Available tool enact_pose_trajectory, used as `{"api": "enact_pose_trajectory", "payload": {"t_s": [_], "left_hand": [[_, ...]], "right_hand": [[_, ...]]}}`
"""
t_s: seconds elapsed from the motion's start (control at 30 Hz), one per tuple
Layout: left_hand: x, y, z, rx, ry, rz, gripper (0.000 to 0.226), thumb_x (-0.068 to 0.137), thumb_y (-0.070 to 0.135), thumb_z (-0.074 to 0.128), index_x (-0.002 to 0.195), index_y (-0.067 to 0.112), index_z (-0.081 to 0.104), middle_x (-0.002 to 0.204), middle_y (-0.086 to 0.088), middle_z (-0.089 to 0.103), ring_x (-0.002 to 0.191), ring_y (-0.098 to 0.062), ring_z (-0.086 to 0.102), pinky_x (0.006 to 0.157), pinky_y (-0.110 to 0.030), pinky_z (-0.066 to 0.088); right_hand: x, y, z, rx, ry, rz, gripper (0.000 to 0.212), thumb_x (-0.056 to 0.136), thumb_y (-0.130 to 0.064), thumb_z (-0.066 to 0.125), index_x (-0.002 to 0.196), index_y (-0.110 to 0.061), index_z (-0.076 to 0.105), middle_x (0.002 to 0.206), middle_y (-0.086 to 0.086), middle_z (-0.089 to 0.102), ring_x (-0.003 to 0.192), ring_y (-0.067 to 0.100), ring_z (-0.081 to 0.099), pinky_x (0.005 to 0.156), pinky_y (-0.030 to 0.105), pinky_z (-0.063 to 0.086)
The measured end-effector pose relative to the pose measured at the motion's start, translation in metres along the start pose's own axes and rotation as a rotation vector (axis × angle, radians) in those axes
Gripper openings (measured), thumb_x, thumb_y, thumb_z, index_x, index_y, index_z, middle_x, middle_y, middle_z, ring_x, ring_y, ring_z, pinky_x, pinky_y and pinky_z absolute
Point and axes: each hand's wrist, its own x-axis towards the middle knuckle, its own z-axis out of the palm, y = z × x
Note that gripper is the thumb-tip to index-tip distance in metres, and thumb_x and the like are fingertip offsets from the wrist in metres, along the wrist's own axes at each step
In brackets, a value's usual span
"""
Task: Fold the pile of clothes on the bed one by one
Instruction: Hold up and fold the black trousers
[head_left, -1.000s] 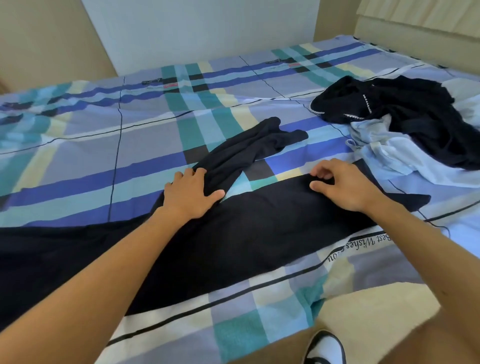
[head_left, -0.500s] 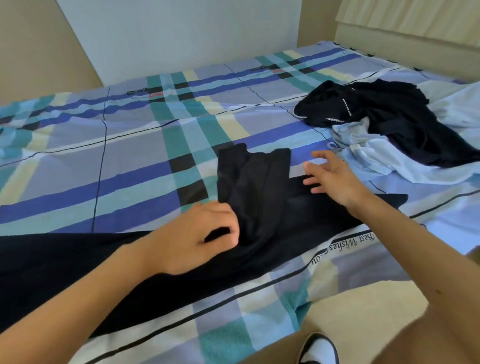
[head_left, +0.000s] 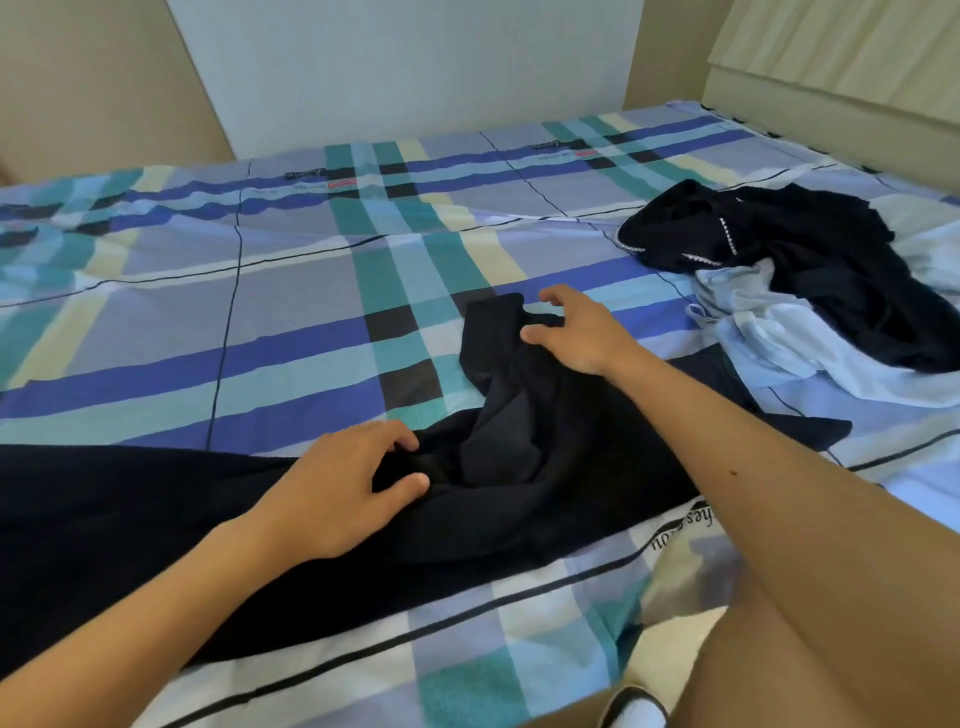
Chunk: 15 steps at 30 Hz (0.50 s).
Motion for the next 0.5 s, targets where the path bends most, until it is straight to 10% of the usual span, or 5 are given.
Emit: {"api": "enact_pose_trajectory", "payload": {"t_s": [0.27,0.5], "left_hand": [[-0.005,-0.003,-0.011,0.075,-0.119,0.040,0.060,0.073,0.082,0.034,0.098,0.034,0.060,0.092,0.017,0.055,0.088,-0.001,0.053,0.084,-0.026,0.047],[0.000,-0.003,-0.031,-0.173,-0.006,0.022,0.027,0.086,0.053,0.066,0.084,0.028,0.058,0.076,0.010,0.065,0.071,-0.005,0.062,0.064,-0.025,0.052]], "right_hand": [[0.038,0.008,0.024,-0.329,-0.042,0.066,0.062,0.083,-0.038,0.075,0.134,-0.014,0.050,0.129,0.009,0.060,0.119,0.033,0.056,0.101,0.047,0.043],[0.029,0.007,-0.034,0.583,0.236,0.095,0.015,0.080,-0.006,0.071,0.095,-0.005,0.072,0.091,0.011,0.074,0.082,0.023,0.070,0.075,0.037,0.059]]}}
